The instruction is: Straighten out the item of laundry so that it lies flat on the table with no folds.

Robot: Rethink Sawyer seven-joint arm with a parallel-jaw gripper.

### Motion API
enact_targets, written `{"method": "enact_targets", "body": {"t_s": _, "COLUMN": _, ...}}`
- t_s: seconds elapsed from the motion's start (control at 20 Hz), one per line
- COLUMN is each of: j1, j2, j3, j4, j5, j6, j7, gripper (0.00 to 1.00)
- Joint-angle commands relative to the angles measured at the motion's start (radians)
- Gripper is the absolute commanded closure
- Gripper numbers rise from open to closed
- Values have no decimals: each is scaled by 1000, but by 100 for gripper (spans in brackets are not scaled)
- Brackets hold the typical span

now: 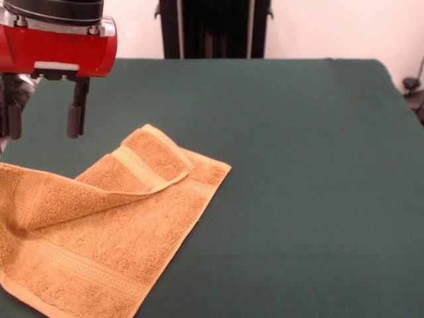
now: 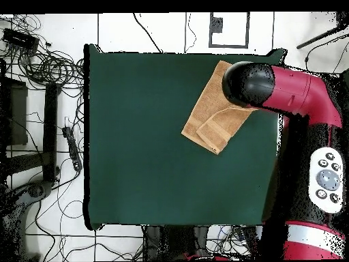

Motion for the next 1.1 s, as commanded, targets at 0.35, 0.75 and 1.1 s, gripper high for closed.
{"method": "enact_targets", "body": {"t_s": 0.35, "j1": 31, "j2": 39, "j3": 38, "j4": 180, "j5": 90, "j6": -33, "j7": 288, "gripper": 0}}
{"method": "enact_targets", "body": {"t_s": 0.75, "j1": 32, "j2": 44, "j3": 38, "j4": 190, "j5": 150, "j6": 23, "j7": 298, "gripper": 0}}
{"method": "enact_targets", "body": {"t_s": 1.1, "j1": 54, "j2": 44, "j3": 9, "j4": 239, "j5": 231, "j6": 8, "j7": 409, "gripper": 0}}
